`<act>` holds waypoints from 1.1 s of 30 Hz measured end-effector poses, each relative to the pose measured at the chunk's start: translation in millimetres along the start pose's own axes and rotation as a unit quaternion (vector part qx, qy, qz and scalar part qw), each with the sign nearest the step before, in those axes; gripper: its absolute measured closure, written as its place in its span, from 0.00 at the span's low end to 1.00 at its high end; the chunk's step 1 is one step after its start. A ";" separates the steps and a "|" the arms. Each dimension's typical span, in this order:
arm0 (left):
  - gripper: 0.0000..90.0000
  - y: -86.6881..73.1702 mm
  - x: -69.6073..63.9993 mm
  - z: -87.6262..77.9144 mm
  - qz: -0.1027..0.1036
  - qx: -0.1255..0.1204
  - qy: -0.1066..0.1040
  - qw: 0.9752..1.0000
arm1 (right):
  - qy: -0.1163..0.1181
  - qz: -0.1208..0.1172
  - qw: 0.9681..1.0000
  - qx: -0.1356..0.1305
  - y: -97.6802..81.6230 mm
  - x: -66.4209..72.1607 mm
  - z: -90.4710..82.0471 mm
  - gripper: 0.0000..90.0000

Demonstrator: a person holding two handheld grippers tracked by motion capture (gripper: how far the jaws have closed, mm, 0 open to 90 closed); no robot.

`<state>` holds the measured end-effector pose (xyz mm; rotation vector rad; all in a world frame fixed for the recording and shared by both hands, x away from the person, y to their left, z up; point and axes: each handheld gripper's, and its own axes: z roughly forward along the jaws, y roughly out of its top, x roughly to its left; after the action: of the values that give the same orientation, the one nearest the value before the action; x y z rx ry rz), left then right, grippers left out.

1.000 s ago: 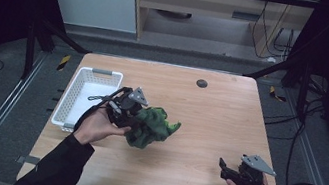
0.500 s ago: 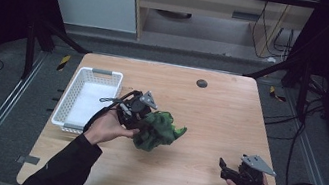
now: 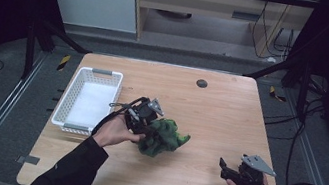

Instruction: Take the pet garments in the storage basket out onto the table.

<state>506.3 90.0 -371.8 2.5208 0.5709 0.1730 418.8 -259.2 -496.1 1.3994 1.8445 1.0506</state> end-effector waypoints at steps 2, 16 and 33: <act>0.84 0.1 -0.2 3.8 0.002 0.004 -0.002 1.000 | 0.000 0.001 1.000 -0.001 0.1 -0.1 -0.3 0.15; 0.84 -3.7 -2.5 25.3 0.005 0.009 -0.011 1.000 | -0.001 0.000 1.000 0.000 0.1 0.1 -0.3 0.16; 0.80 -5.8 -12.6 51.6 0.023 0.023 -0.027 0.999 | -0.002 -0.002 1.000 0.000 0.0 -1.0 -0.4 0.16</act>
<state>504.9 64.1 -418.5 2.5761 0.5025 0.1103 418.8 -260.3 -495.9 1.3957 1.8428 1.0447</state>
